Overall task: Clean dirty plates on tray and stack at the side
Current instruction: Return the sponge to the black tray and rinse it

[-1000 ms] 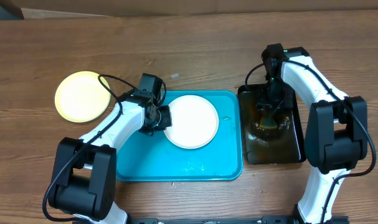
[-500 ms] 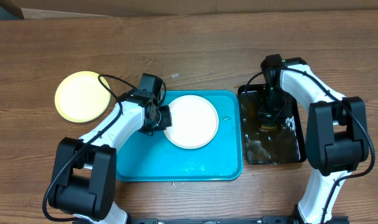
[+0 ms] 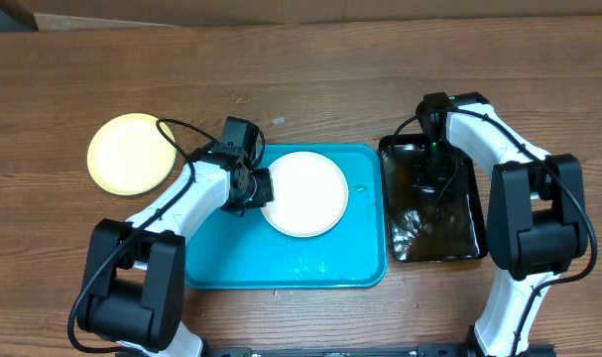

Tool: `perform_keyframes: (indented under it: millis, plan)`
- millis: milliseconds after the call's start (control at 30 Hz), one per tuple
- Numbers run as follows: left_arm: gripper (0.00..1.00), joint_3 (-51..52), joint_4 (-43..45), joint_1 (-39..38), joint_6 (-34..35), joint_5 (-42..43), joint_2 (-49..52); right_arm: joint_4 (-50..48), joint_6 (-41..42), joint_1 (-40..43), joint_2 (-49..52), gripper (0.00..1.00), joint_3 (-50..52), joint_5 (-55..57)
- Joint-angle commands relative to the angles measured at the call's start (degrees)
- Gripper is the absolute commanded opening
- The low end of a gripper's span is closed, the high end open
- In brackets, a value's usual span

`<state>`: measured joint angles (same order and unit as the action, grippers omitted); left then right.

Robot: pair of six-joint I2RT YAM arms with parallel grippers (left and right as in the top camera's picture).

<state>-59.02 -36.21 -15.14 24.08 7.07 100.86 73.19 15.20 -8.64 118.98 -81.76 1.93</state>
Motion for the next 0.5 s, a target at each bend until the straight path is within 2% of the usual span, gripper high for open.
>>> perform_keyframes:
  millis: [0, 67, 167, 267, 333, 467]
  plan:
    - [0.16, -0.33, 0.04, 0.11, 0.35, 0.46, 0.39, 0.92, -0.26, 0.07, -1.01, 0.55, -1.77, 0.39]
    - [0.17, -0.33, 0.07, 0.11, 0.35, 0.44, 0.39, 1.14, -0.66, 0.39, -1.01, 0.57, -3.63, 0.57]
    - [0.19, -0.33, 0.09, 0.11, 0.35, 0.44, 0.39, 0.17, -0.66, 0.85, -1.01, 0.71, -5.88, 0.59]
    - [0.20, -0.33, 0.09, 0.11, 0.35, 0.44, 0.39, -3.28, -0.63, 0.96, -1.01, 0.79, -6.29, 0.55]
    - [0.20, -0.33, 0.09, 0.11, 0.35, 0.44, 0.39, -5.33, -0.61, 0.94, -0.90, 0.79, -6.10, 0.28]
    - [0.20, -0.33, 0.07, 0.11, 0.33, 0.42, 0.39, -7.43, -0.46, 0.79, -0.87, 0.73, -5.09, -0.66]
